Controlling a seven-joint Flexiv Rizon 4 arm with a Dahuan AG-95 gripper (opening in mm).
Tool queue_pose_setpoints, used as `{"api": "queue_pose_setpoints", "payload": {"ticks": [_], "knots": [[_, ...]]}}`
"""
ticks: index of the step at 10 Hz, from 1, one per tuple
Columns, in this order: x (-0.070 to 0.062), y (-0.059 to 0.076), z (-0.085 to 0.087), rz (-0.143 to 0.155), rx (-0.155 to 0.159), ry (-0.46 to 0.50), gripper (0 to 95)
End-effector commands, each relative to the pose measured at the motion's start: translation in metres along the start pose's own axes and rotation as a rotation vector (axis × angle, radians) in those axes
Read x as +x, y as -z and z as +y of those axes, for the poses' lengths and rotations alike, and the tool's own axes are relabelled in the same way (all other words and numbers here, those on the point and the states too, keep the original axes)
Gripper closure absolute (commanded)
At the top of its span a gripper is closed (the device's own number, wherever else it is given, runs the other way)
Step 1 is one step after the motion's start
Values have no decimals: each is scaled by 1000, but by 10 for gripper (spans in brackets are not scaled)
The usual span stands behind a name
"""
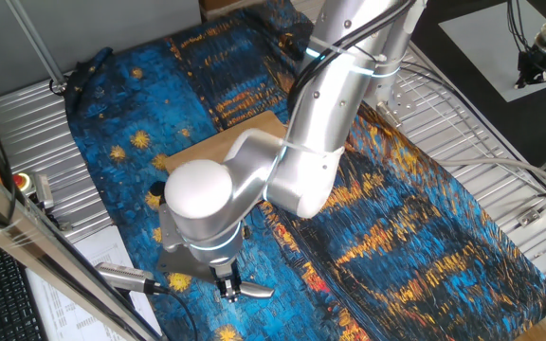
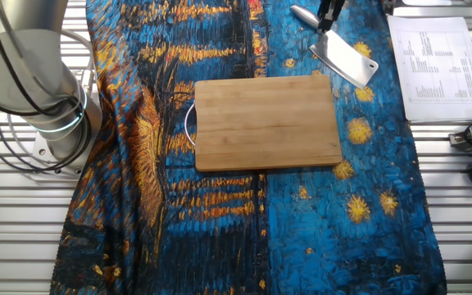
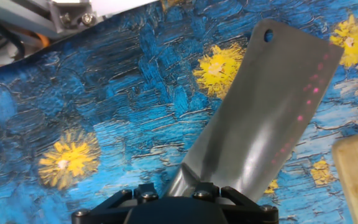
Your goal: Put the knife on the cutting board
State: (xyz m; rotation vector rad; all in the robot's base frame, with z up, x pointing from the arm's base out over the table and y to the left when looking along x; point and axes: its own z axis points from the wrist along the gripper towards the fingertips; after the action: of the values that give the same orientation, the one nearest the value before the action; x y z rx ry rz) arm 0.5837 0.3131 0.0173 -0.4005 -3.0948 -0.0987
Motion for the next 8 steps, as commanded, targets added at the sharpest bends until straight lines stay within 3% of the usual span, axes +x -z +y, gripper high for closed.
{"api": "queue_pose_setpoints", "payload": {"ticks": [1, 5, 6, 7, 8], "knots": [[0, -2, 0, -7, 4, 0, 570], [7, -5, -4, 5, 14, 6, 570], [9, -5, -6, 5, 14, 10, 760], [10, -3, -7, 7, 14, 11, 760], [11, 4, -7, 39, 20, 10, 760]]}}
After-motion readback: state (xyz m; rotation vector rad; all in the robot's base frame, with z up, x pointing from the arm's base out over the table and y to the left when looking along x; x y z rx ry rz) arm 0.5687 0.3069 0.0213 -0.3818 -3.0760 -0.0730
